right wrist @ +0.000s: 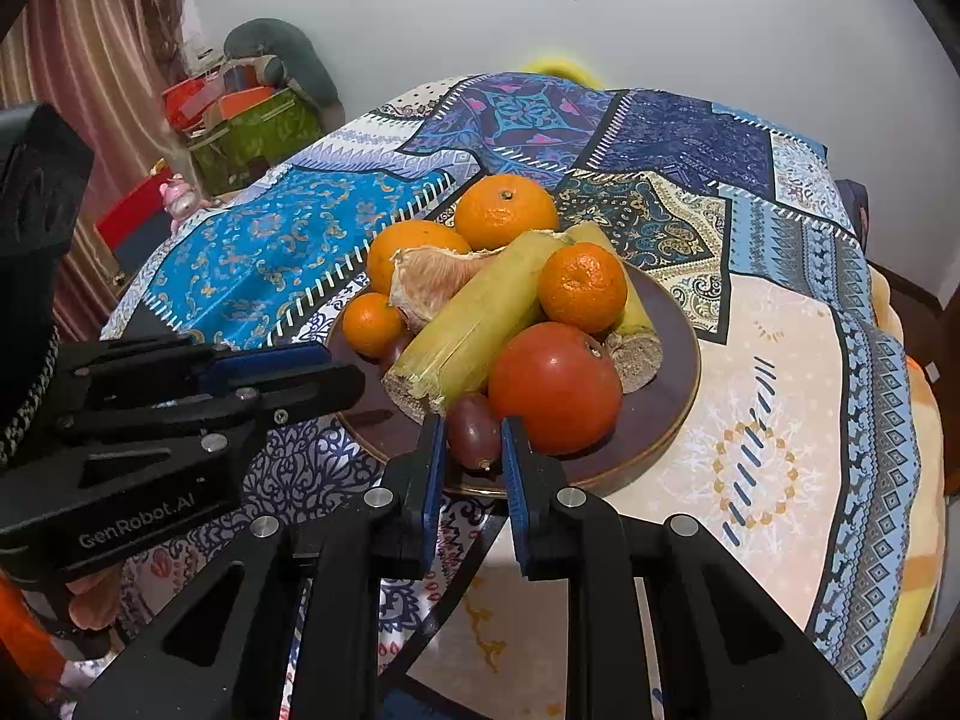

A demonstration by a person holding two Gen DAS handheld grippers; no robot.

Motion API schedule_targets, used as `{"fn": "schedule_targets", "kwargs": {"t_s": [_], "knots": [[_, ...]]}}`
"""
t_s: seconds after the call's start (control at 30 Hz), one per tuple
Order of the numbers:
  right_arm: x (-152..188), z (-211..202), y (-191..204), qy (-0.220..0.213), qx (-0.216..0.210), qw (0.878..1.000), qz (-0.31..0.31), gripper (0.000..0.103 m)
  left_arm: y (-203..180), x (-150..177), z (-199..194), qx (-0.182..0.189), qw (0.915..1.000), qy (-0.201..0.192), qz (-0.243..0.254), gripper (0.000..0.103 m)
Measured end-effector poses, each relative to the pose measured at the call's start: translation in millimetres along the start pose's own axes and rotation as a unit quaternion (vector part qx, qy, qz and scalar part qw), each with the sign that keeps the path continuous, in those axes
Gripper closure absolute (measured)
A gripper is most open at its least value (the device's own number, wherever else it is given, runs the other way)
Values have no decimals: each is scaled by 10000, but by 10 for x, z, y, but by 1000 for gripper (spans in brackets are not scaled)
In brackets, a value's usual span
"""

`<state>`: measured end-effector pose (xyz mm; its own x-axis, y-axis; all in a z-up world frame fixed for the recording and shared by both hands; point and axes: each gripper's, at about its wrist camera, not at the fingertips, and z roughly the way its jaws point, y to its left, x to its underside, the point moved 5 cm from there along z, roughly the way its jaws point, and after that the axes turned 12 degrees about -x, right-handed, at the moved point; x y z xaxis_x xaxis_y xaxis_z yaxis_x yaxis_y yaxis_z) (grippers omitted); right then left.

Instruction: Organize fruits

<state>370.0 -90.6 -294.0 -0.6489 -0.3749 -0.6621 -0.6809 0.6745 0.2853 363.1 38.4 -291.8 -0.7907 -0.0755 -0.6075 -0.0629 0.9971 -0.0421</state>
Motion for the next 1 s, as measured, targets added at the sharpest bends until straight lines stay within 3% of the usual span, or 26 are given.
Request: {"fn": "schedule_targets", "kwargs": {"t_s": [0.23, 0.5, 0.63, 0.87, 0.93, 1.0], "knots": [[4, -140, -27, -76, 9, 9999, 122, 80, 70, 14, -293, -59, 9998, -204, -55, 84], [-156, -862, 224, -729, 213, 9971, -70, 80, 95, -111, -1191, -135, 9944, -1035, -166, 84], [-222, -1326, 461, -1162, 345, 9922, -284, 80, 43, -145, -1798, -181, 9862, -1640, -134, 84], [-238, -2215, 940, -2200, 521, 9727, -517, 76, -117, -68, -2865, -286, 9633, -2671, -7, 84], [-223, -2425, 1056, -2457, 508, 9664, -567, 72, -157, -19, -3102, -289, 9566, -2901, 22, 81], [-191, -2629, 1172, -2705, 491, 9595, -618, 64, -187, 21, -3262, -308, 9511, -3072, 33, 71]]}}
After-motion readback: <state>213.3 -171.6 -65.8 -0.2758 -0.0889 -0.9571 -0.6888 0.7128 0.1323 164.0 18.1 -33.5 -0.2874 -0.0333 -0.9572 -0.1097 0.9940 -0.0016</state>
